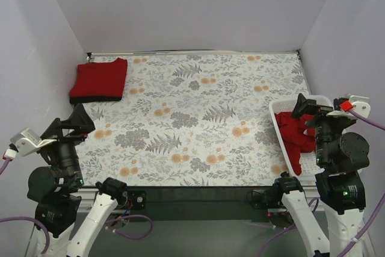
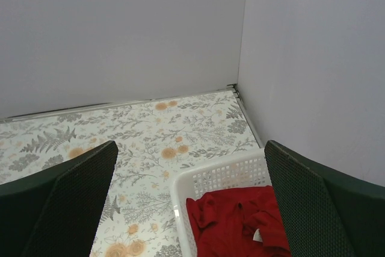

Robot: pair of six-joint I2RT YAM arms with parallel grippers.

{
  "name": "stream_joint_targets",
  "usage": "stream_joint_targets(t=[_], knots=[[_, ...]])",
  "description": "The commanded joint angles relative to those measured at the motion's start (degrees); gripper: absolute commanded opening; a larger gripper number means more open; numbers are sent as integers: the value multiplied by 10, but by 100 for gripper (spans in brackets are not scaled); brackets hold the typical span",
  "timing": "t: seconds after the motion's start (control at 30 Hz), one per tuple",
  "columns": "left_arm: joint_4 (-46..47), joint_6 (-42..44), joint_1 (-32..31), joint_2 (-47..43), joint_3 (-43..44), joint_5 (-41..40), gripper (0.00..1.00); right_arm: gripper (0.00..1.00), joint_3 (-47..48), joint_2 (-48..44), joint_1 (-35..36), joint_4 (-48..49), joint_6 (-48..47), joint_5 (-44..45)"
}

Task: Fold and stack the t-shirts
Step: Grab the tshirt from the pile

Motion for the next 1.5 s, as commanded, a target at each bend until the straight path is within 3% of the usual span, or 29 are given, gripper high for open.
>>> stream_joint_targets(t=[0.0,0.23,0.37,0.53,0.63,0.9,1.17,1.27,1.33,1.37,1.4,1.47], knots=[[-1,-4,-2,12,-19,17,98,98,-4,12,3,14,-5,14],[-13,-20,-1,51,-80,85,97,98,0,91,2,-68,78,24],[-29,-43,-2,93,-138,123,97,98,1,189,2,-133,160,36],[-10,-94,-2,115,-202,209,97,98,-18,285,-2,-145,232,73],[13,-127,-1,114,-242,243,97,98,-35,346,-25,-138,273,94],[32,-103,-2,123,-246,277,97,95,-118,388,-122,-57,330,69],[35,-96,-2,119,-246,284,96,85,-194,459,-204,46,365,-28],[36,-96,-2,120,-246,285,96,78,-212,484,-223,66,363,-60],[36,-96,-1,121,-247,286,96,63,-217,487,-229,69,357,-76],[36,-96,-2,121,-246,287,96,52,-217,483,-230,69,351,-79],[36,-96,-2,122,-247,288,96,26,-214,476,-230,69,330,-80],[37,-96,-2,123,-248,291,95,10,-203,449,-230,64,300,-83]])
